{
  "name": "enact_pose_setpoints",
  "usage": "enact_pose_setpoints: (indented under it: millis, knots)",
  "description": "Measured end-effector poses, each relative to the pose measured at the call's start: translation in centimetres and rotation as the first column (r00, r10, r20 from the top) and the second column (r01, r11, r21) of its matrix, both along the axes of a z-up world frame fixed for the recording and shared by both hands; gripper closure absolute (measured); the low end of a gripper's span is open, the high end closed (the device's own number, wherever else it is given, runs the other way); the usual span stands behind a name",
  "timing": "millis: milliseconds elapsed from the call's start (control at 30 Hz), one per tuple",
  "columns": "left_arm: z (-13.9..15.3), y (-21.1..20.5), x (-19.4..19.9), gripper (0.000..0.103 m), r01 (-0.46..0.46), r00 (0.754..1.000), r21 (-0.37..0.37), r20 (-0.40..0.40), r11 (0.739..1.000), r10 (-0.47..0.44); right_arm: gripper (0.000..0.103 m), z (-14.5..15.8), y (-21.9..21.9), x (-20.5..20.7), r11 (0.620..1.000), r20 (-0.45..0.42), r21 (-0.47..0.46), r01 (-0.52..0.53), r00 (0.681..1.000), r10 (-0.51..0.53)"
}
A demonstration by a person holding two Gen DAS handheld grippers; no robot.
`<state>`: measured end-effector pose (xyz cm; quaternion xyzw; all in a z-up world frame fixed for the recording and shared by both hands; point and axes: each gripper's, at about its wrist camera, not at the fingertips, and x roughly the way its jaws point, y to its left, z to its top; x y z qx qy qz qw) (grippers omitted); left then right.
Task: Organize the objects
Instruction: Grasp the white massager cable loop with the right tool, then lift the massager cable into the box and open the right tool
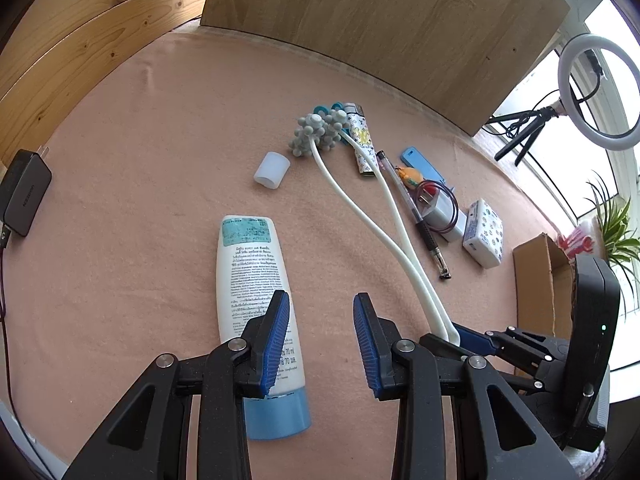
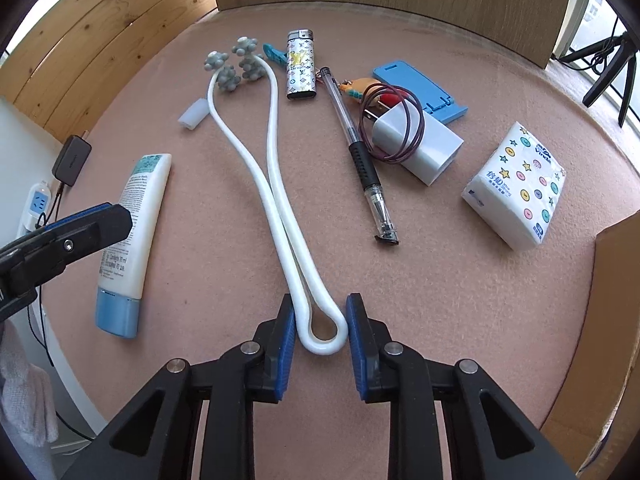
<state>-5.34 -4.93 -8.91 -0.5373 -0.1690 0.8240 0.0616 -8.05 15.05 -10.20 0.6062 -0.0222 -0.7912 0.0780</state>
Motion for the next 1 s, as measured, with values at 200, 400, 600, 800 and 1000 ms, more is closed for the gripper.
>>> enact_pose_setpoints:
  millis: [200,400,600,800,1000]
  knots:
    - [-0.4,0.5,-0.3,0.067,-0.004,1.000,0.005,-0.003,1.000,0.004,0.082,-0.1,0.1,3.4,0.999,0.011,-0.039,0.010,1.000,-0.009]
    - [-1.2,1.4,-1.3,0.067,-0.004,1.000,0.030,0.015,1.000,0.004,0.082,-0.1,0.5,6.9,0.997,0.033,-0.068,0.034,0.999,-0.032]
    - [-2.2,2.8,-2.6,0.067,0.017,0.999,0.036,0.029,0.999,-0.018,0.082,-0.1,0.2,8.6,0.999,0.028,-0.034,0.036,0.999,-0.035]
    - [-3.8,3.6,-3.5,0.074,0.041,0.998,0.031,0.050,0.999,-0.043,0.082,0.0,-0.5,8.7,0.999,0.013,0.016,0.029,1.000,-0.029]
    - [-3.2,4.6,-3.7,0.086,0.086,0.996,0.026,0.013,0.996,-0.087,0.082,0.2,-0.9,8.7,0.998,-0.013,0.048,0.037,0.999,-0.036]
